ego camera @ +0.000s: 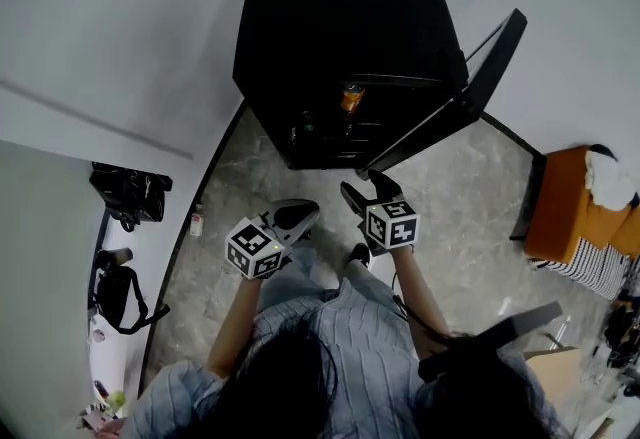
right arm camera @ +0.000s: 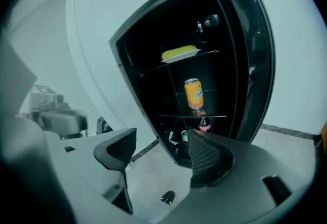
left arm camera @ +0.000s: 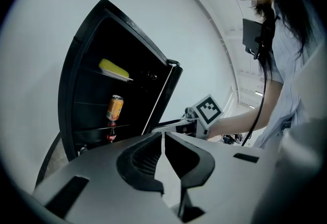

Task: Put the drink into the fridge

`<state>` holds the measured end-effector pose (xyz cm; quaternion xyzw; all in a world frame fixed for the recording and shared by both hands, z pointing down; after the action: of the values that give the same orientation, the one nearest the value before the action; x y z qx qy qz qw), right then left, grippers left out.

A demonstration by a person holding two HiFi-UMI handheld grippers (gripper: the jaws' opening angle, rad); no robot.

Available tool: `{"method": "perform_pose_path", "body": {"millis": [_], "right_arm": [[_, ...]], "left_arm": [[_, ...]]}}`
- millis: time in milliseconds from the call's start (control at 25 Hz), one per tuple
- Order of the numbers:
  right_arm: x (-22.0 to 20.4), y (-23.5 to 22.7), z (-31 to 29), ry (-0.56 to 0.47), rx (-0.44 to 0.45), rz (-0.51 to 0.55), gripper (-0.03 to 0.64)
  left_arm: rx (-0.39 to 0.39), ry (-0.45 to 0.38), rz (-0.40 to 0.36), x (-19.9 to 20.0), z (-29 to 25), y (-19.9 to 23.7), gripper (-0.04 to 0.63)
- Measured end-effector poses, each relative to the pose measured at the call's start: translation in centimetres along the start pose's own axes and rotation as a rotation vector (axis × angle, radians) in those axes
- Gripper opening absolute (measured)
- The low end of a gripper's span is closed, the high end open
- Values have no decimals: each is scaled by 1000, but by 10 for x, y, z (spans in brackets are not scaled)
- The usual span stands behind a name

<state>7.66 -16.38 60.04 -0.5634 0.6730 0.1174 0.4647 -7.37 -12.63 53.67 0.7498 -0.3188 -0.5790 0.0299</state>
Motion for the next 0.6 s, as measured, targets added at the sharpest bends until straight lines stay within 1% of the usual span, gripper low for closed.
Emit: {"method": "perform_pose_path", "body": {"millis": [160, 440, 600], "right_arm": [[-3, 12, 27, -7, 49, 4, 324], [9, 23, 63, -53, 108, -3, 324], [6, 27, 77, -47, 139, 25, 324]], "left_arm": [[15, 3, 5, -3, -4, -10, 11], [34, -11, 0, 0, -10, -33, 11], [49, -15, -4, -1, -14, -46, 11]]}}
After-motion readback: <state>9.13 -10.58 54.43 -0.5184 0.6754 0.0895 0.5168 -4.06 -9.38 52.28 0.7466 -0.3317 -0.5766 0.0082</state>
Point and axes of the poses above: the fingertips, and each gripper's own axes: z backward along the fingers, y to its left, x out of its top, the point moved 4 cm from there along z, backward along the fingers, and after that the axes turned 3 degrees about x, right-handed, at the moved point
